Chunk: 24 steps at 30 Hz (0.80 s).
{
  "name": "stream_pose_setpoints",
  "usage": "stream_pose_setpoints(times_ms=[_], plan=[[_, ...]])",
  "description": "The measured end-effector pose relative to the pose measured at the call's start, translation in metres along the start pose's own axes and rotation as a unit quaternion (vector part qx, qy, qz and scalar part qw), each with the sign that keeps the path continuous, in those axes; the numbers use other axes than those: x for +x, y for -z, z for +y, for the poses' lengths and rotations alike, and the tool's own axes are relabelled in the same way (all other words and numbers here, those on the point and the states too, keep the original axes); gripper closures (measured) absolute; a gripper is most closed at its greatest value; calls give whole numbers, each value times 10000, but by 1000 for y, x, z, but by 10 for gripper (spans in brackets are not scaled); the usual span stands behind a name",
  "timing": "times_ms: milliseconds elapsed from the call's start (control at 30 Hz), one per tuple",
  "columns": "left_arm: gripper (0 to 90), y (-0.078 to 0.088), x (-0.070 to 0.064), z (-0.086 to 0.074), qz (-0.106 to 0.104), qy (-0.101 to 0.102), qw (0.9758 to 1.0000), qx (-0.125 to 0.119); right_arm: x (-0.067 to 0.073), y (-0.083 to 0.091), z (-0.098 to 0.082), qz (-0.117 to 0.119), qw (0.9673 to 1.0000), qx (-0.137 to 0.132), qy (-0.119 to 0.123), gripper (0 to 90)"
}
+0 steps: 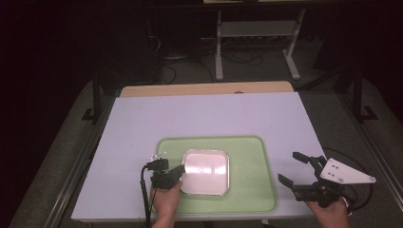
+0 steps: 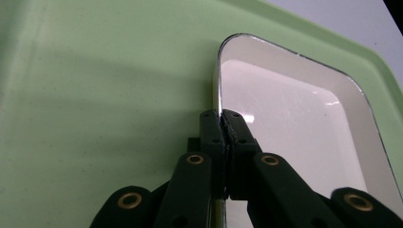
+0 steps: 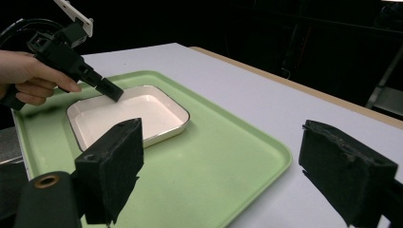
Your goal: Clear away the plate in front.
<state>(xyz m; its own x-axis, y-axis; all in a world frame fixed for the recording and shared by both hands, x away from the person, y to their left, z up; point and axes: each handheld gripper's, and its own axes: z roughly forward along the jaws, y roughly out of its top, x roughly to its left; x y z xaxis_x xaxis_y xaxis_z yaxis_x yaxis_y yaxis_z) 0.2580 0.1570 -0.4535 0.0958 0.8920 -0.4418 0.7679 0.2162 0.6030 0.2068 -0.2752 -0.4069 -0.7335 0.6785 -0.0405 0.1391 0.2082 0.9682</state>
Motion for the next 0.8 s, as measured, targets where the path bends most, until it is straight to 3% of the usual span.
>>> stream_pose_setpoints(times_ms=[233, 333, 433, 800], plan=[[801, 6, 0, -3, -70, 8, 10000, 10, 1, -1, 0, 19, 10000, 4, 7, 141], [802, 7, 2, -4, -76, 35, 10000, 21, 1, -1, 0, 24, 10000, 5, 1, 140], [868, 8, 3, -5, -134, 78, 9999, 46, 1, -2, 0, 33, 10000, 19, 5, 141], [873, 11, 1, -12, 87, 434, 9988, -209, 1, -3, 0, 43, 10000, 46, 34, 141]])
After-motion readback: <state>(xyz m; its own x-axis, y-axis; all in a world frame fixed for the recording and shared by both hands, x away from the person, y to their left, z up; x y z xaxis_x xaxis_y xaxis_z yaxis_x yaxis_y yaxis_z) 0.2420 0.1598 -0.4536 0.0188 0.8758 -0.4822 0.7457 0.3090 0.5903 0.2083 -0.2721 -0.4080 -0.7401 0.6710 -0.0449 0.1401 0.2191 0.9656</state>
